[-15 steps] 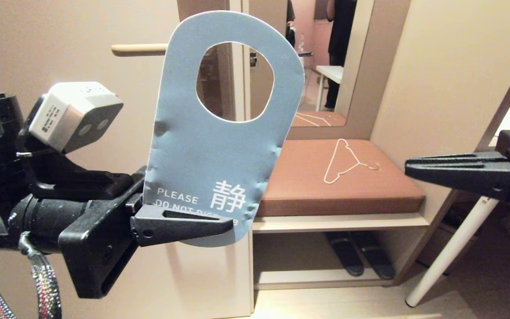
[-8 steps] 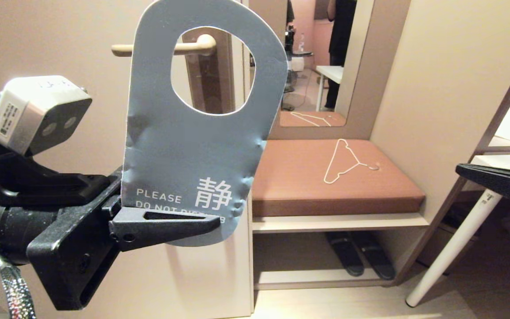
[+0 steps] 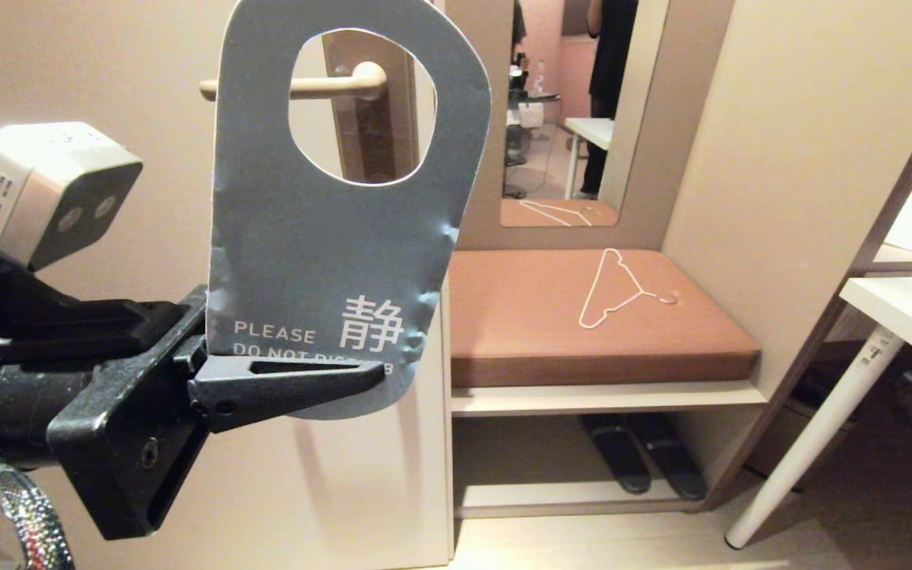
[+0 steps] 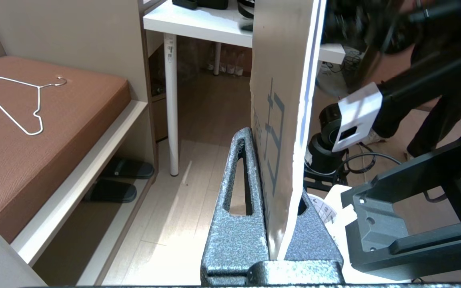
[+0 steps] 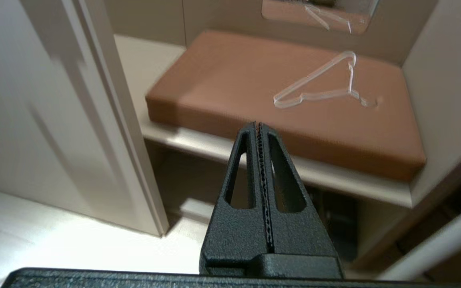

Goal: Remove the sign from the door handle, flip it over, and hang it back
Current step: Hang the sign back with the other side facing out

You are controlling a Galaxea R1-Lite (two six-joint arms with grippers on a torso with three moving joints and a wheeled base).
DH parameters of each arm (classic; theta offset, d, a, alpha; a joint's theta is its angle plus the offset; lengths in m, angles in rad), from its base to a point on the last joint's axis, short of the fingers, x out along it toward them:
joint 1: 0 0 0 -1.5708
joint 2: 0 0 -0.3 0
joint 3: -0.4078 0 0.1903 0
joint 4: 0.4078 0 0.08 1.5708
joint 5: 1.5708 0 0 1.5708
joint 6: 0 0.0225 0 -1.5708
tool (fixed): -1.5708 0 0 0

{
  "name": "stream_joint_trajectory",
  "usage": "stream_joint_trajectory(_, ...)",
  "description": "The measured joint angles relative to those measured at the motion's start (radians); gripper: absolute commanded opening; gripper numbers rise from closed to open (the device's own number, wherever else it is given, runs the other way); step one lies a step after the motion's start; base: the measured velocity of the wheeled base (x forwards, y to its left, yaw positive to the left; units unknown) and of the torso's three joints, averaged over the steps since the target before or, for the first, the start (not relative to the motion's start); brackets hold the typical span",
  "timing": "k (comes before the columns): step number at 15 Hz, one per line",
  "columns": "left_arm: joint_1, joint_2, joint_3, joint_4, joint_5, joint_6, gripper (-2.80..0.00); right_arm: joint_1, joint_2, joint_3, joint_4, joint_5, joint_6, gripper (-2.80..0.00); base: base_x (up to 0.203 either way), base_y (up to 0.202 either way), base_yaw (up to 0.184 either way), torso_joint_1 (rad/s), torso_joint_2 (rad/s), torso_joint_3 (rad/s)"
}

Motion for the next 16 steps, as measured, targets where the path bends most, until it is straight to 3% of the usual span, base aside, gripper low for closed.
stream_joint_trajectory(3,0.0,-0.005,0.016,-0.001,0.006,0.002,-2.8,-0.022,-0.104,0.125,-0.002,-0.065,0.021,-2.8,0.0,0.0,0.0,0.0,0.0,0.0)
stream_joint_trajectory(8,0.001,-0.009,0.02,-0.001,0.03,-0.003,-2.8,-0.03,-0.308,0.25,0.039,-0.087,0.068,-2.8,0.0,0.0,0.0,0.0,0.0,0.0)
stream_joint_trajectory(10,0.003,-0.009,0.02,-0.001,0.03,-0.003,-2.8,-0.03,-0.418,0.273,0.115,-0.094,0.067,-2.8,0.0,0.0,0.0,0.0,0.0,0.0)
stream_joint_trajectory(16,0.034,-0.015,0.015,-0.003,0.03,-0.004,-2.8,-0.013,-0.746,0.267,0.464,-0.227,0.048,-2.8,0.0,0.0,0.0,0.0,0.0,0.0)
